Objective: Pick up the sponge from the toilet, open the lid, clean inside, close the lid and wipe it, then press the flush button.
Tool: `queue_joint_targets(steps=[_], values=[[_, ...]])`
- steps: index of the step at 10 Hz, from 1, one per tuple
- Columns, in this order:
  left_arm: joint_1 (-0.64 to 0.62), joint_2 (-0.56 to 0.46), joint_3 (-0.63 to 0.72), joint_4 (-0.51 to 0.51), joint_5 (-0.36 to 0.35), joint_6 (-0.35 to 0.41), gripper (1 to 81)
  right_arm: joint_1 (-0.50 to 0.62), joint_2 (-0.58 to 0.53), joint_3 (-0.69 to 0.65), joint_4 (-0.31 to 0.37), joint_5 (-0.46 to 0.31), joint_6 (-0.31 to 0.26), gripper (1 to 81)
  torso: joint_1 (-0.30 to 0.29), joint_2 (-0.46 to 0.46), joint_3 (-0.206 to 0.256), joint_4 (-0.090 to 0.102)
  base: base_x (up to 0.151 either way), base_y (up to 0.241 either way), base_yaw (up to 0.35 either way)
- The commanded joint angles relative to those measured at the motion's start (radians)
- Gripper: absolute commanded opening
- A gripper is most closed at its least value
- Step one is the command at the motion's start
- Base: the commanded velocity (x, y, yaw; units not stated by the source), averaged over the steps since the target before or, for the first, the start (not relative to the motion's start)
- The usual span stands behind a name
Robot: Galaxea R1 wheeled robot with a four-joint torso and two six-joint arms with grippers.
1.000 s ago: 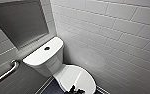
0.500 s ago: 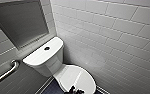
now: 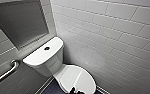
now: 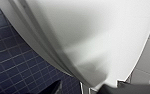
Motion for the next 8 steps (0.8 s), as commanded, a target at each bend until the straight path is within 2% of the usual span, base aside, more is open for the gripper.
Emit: queue_joint_targets(steps=[1,4,8], values=[[-0.106,0.049,-0.031,-0.012,0.058,0.005,81.1,-0.028,-0.011,0.021,0.004,-0.094,0.000,1.0,0.000,0.000,0.000,0.000,0.000,0.000,0.000],[-0.112,0.057,-0.060,-0.012,0.041,0.005,81.1,-0.027,-0.003,0.021,0.005,-0.092,0.000,1.0,0.000,0.000,0.000,0.000,0.000,0.000,0.000],[-0.146,0.104,-0.077,-0.008,-0.027,0.011,81.1,-0.031,-0.002,0.026,0.003,-0.088,0.000,1.0,0.000,0.000,0.000,0.000,0.000,0.000,0.000]])
